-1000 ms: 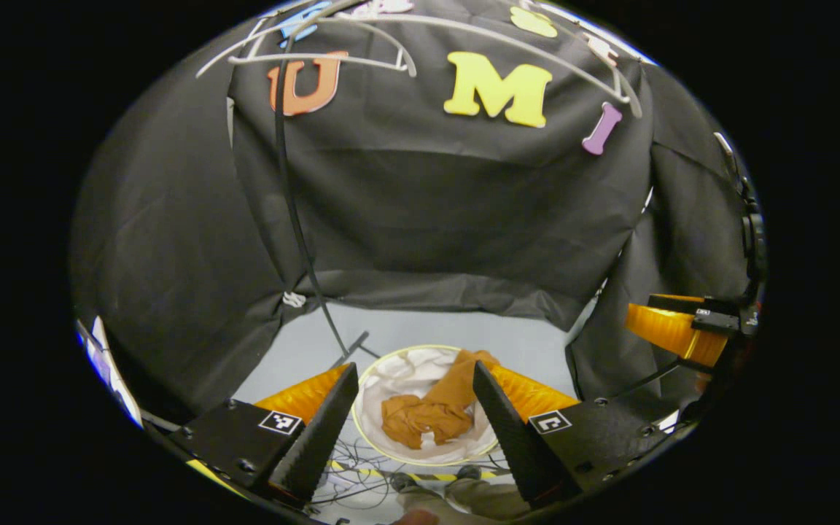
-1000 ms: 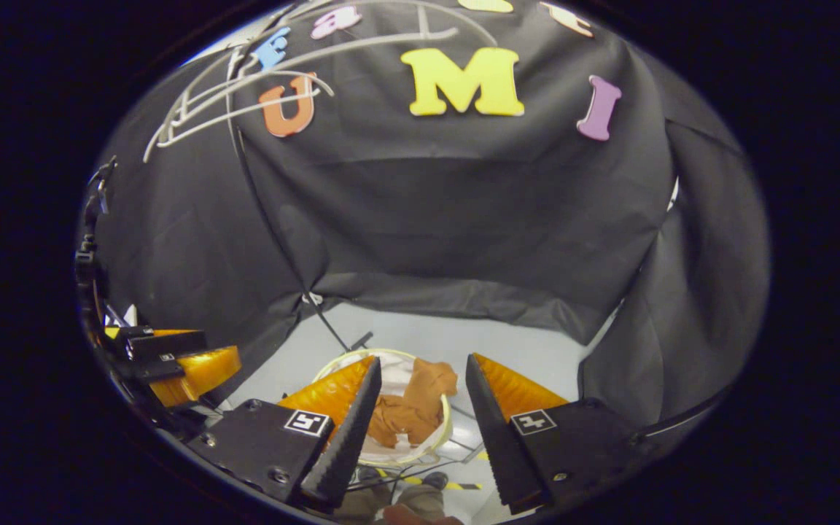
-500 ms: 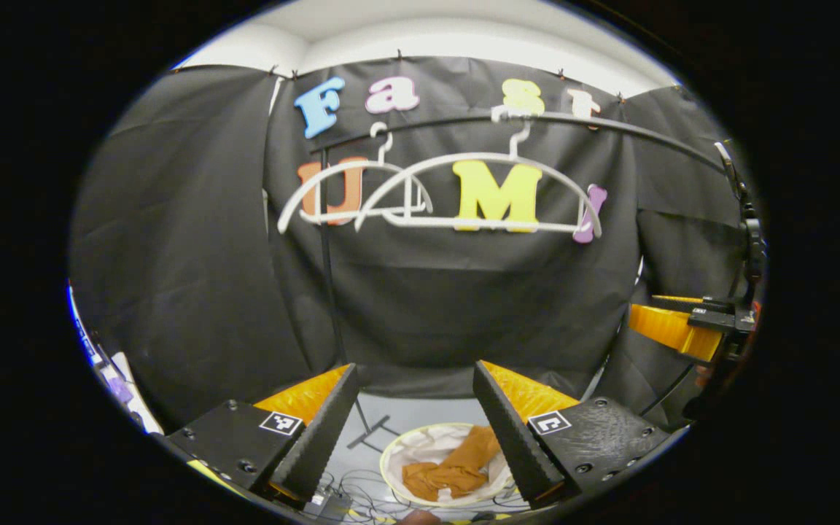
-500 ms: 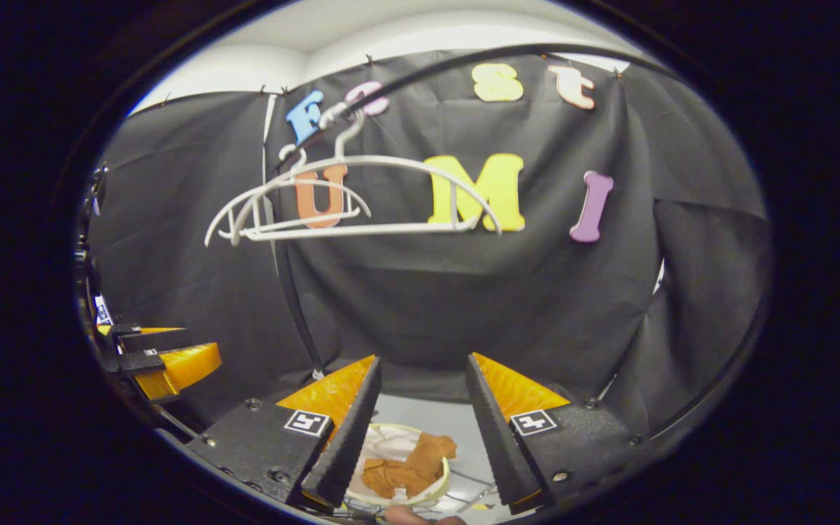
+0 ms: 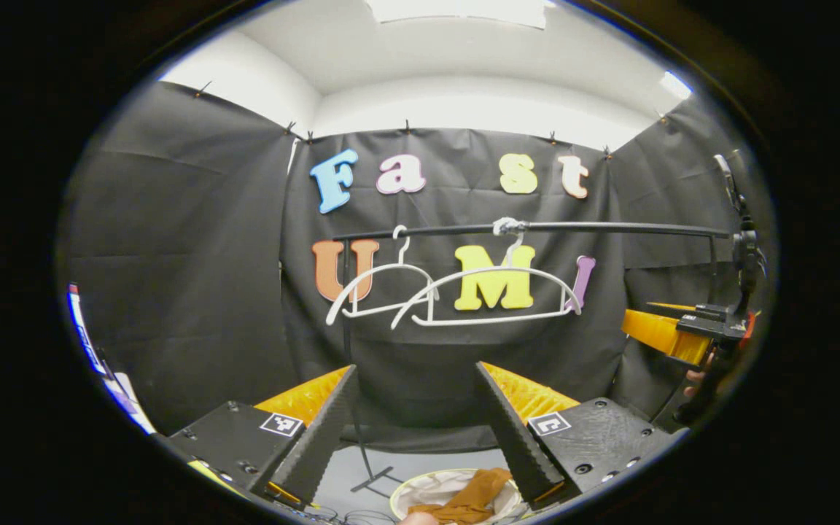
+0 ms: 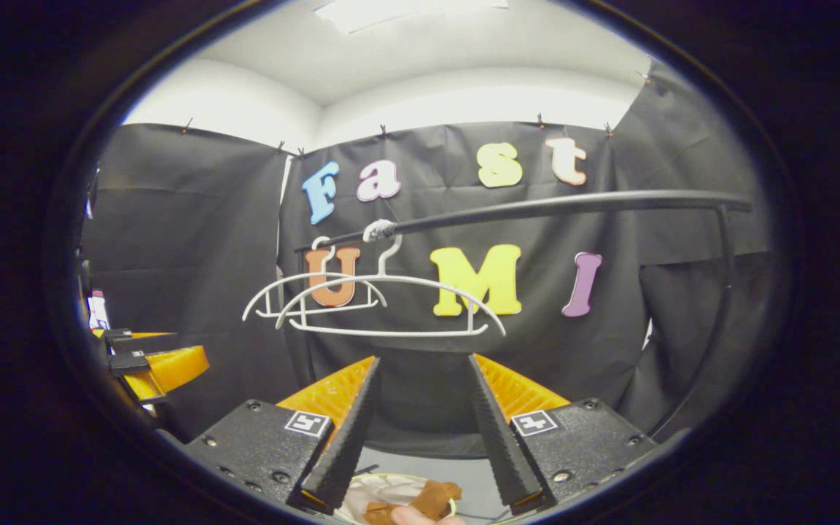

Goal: Grasp the clothes on the hanger with both hands and then place them into the laundry hamper below.

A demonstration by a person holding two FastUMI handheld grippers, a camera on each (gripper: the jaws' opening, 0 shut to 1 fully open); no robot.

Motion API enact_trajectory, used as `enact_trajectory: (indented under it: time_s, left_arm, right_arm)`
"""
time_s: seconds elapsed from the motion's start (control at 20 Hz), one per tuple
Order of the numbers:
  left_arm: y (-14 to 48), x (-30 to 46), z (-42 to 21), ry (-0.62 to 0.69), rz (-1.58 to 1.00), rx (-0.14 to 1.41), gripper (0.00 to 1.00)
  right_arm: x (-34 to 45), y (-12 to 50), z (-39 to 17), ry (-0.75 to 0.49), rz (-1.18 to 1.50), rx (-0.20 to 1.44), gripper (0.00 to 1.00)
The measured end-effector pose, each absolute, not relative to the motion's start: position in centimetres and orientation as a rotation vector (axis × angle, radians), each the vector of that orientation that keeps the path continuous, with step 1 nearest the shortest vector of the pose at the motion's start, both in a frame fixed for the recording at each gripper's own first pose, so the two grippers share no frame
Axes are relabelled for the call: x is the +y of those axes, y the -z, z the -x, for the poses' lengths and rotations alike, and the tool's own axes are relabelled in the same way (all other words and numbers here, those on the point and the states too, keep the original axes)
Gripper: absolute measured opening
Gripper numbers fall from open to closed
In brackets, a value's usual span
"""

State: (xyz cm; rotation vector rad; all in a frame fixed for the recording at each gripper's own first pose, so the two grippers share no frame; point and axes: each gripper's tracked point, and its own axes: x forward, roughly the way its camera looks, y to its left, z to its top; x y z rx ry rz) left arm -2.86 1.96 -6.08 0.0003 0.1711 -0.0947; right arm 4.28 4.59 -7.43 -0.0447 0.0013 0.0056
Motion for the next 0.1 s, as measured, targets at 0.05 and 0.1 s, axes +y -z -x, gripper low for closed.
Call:
enact_trajectory:
  time_s: [0.05,0.1]
  left_arm:
    - [5.72,2.47,2.83,0.105,0.0,0.152,1.0]
    - [5.45,2.9,2.65,0.115,-0.004,0.132,1.0]
  right_arm:
    - [4.69,7.35,-3.71,0.01,0.049,-0.006,0.77]
    - [4.5,7.29,-3.23,0.035,0.05,-0.009,0.77]
